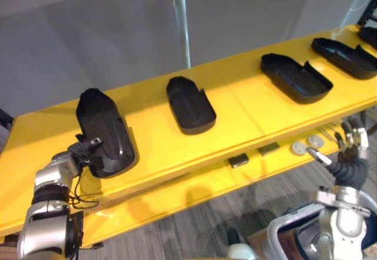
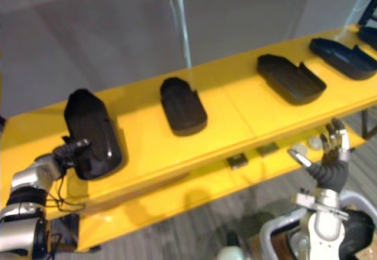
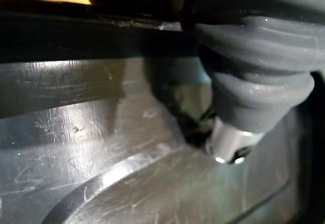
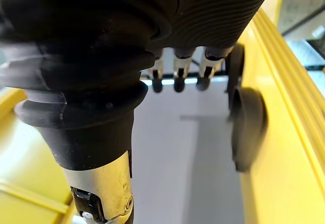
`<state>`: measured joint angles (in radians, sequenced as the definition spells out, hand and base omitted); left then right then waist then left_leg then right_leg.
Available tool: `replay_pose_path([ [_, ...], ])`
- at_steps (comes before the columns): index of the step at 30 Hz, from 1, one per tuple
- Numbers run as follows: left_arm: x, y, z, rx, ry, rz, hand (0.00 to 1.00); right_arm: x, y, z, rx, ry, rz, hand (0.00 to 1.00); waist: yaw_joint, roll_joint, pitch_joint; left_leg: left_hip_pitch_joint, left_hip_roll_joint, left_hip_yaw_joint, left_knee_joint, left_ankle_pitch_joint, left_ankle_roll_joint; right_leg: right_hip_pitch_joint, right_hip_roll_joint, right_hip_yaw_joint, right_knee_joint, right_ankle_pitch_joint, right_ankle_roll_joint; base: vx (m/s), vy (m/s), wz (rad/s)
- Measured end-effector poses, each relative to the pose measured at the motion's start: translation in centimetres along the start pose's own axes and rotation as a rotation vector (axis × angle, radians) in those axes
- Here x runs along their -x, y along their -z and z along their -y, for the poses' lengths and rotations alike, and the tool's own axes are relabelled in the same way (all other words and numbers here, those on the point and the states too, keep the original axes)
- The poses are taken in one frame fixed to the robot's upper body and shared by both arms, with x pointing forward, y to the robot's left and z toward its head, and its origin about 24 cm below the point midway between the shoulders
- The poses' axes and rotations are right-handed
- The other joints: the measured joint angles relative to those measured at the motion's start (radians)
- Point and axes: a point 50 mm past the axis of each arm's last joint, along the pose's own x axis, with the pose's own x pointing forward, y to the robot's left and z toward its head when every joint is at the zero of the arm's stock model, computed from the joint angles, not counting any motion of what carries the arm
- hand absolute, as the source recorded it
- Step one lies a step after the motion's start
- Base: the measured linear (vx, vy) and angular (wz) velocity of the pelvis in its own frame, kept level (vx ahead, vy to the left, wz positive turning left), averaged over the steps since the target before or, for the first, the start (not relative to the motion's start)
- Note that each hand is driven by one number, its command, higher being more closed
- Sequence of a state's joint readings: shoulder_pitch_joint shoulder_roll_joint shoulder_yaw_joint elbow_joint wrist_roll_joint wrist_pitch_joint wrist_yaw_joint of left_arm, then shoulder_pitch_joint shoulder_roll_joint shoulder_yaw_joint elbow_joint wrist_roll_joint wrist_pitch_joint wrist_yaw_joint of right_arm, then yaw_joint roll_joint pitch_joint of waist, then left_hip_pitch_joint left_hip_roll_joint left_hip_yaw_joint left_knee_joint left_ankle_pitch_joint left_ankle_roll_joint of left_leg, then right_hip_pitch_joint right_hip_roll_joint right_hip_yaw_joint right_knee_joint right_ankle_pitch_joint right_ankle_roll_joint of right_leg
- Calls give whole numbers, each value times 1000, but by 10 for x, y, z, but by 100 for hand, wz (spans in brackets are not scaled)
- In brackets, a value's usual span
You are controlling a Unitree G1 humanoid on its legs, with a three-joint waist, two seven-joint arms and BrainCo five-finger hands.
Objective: Walk over and take plastic housings, then place them on the shelf
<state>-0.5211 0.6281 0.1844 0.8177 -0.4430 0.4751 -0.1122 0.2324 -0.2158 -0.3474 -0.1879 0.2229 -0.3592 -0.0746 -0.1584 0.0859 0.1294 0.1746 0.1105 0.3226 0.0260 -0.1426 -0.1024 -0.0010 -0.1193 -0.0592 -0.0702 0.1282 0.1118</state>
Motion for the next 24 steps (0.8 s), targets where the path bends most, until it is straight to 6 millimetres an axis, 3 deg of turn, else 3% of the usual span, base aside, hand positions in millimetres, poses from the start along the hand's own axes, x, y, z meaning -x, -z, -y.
replay_pose_path([
  [11, -3, -7, 4, -130, -47, -9, 100, 4, 5, -5, -17, -5, -45, 0, -18, -11, 10, 1, -3, 15, 0, -2, -2, -1, 1, 8, -8, 11, 0, -28, -13, -2],
  [12, -3, -7, 4, -130, -48, -12, 0, 5, 6, -4, -24, -4, -52, 0, -21, -11, 12, 1, -3, 19, 0, -2, -3, -4, 1, 11, -8, 12, 0, -23, -10, -6],
  [17, -1, -22, -2, -156, -84, 8, 0, 7, 7, -6, -40, -17, -61, 0, -24, -7, 39, 1, -2, 47, 2, -4, -6, -21, 8, 39, -8, 21, -4, -38, -18, -16],
  [21, -2, -28, -5, -181, -134, 30, 0, 9, 8, -5, -47, -21, -70, 0, -49, 0, 45, 2, 1, 48, 2, -5, -7, -21, 12, 42, -8, 21, -4, -10, -12, -2],
  [24, 0, -45, -5, -174, -180, 78, 0, 13, 10, -6, -59, -36, -86, 0, -50, 1, 46, 0, 2, 58, 3, -5, -8, -31, 16, 55, -7, 22, -5, -34, -23, -10],
])
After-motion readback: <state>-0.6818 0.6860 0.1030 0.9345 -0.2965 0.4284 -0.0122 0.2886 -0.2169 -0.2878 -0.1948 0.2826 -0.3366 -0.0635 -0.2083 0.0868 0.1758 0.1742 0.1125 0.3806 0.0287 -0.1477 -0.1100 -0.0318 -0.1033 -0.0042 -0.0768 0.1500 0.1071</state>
